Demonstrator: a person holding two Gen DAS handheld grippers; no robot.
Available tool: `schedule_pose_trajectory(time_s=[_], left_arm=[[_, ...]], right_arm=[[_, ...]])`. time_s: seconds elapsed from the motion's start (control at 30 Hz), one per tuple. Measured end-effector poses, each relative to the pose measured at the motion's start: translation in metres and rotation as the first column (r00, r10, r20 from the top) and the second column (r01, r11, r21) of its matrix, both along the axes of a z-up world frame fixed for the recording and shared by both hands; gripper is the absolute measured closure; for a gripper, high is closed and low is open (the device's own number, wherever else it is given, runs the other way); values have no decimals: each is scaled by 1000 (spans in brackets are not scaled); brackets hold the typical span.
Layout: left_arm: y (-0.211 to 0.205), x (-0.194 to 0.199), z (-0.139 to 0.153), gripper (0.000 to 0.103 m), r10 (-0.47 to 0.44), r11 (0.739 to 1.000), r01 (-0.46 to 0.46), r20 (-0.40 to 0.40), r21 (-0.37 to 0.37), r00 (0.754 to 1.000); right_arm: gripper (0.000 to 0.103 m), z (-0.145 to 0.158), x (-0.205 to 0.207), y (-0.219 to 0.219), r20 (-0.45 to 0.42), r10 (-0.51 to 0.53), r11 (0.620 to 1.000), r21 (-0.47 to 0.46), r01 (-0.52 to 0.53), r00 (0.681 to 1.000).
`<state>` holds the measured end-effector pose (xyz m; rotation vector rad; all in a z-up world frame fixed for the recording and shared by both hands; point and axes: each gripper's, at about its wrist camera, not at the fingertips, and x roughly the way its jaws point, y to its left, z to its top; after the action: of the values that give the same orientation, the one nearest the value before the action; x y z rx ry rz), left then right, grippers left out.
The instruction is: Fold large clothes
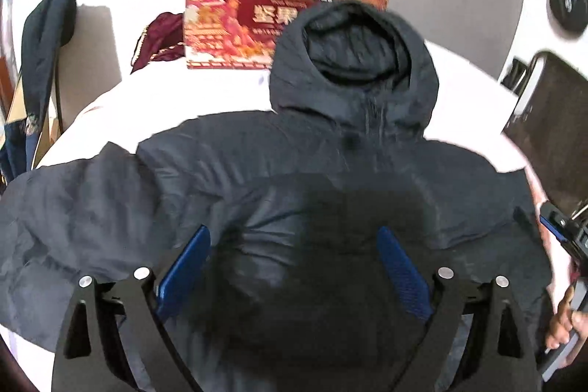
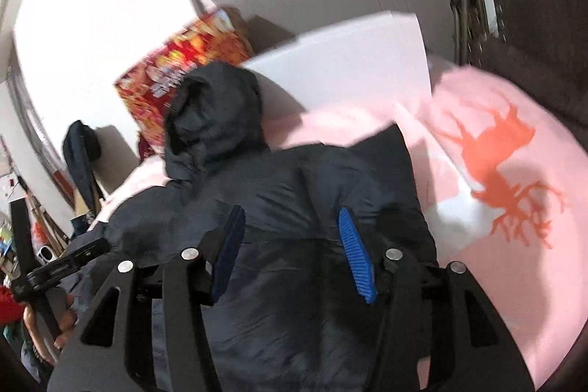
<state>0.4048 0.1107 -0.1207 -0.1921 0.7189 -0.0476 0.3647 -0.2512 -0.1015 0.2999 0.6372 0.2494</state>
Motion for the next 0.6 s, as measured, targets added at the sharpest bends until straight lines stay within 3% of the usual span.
schedule_pose_trajectory(time_s=[0.13,0.27,0.37,0.43,0.53,0.6], left_arm=[[9,-7,1,9,0,999,-1,-27,-44,1000],[11,-8,-5,9,-5,999,2,-67,-36,998],[6,-4,-17,7,-6,1000,7,-127,7,992],[-3,7,-38,3,-7,997,22,-216,70,976],[-12,9,-40,3,10,990,21,-219,139,976],[-12,8,-41,3,10,990,21,-220,137,976]], right_arm=[[46,6,-16,9,17,28,998,-50,-28,999],[46,-2,-18,14,-19,49,995,-83,-50,999],[29,-27,-2,24,-159,74,984,-147,-98,985],[23,-57,10,45,-275,126,946,-257,-199,953],[20,-55,6,58,-262,114,917,-343,-203,958],[19,-54,6,57,-265,117,918,-340,-206,957]])
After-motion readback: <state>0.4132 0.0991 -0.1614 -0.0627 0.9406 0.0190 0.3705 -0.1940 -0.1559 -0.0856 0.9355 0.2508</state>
